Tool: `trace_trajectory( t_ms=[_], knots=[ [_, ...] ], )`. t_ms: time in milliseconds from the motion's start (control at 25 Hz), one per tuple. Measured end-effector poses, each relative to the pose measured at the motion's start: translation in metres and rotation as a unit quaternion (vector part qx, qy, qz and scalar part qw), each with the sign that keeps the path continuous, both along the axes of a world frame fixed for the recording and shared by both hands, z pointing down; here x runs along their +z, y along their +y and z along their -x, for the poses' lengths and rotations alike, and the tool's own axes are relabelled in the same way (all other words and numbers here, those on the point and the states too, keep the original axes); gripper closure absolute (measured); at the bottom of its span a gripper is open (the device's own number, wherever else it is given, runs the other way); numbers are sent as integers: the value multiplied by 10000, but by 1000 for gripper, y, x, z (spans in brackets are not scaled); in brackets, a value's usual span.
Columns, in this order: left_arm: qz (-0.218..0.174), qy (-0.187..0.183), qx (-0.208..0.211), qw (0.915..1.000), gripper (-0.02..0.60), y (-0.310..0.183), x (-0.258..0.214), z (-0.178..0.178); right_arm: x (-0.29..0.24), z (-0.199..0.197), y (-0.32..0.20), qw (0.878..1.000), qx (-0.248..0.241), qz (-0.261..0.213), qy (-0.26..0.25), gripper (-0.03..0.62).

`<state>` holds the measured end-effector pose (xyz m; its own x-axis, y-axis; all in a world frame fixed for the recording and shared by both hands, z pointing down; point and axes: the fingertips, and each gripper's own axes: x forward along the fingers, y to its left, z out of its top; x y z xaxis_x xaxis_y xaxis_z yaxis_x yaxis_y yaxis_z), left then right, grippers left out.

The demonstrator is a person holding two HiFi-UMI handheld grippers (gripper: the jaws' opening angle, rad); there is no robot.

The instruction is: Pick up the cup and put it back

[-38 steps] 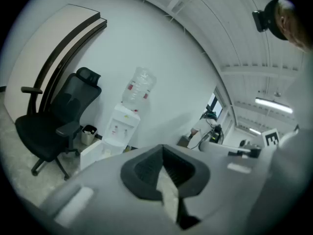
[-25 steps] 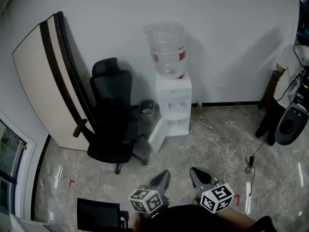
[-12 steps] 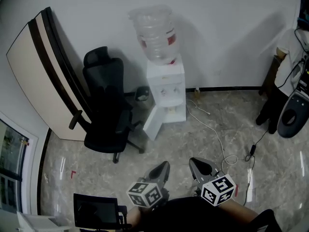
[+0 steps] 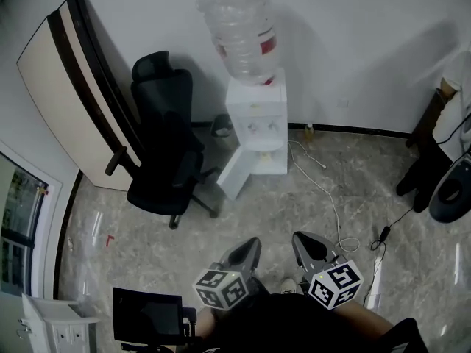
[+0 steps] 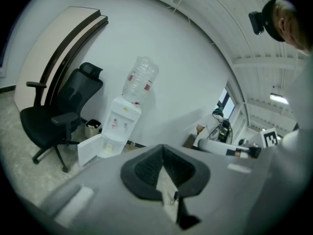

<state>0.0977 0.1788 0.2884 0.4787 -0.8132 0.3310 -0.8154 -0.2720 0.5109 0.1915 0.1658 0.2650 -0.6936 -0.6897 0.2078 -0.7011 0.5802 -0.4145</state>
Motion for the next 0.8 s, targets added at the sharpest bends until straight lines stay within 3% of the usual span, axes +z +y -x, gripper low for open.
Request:
trace_trajectory(
  t_ms=[200, 400, 800],
  knots=[
    [57, 150, -233, 9996, 577, -30, 9, 24, 8, 23, -36, 9998, -167, 61, 126, 586],
    [84, 424, -433, 9981, 577, -97, 22, 71, 17, 60, -107, 9993, -121, 61, 345, 585],
    [323, 539, -29, 9980, 577, -240, 40, 144, 23, 159, -257, 9981, -117, 170, 579, 585]
  ],
)
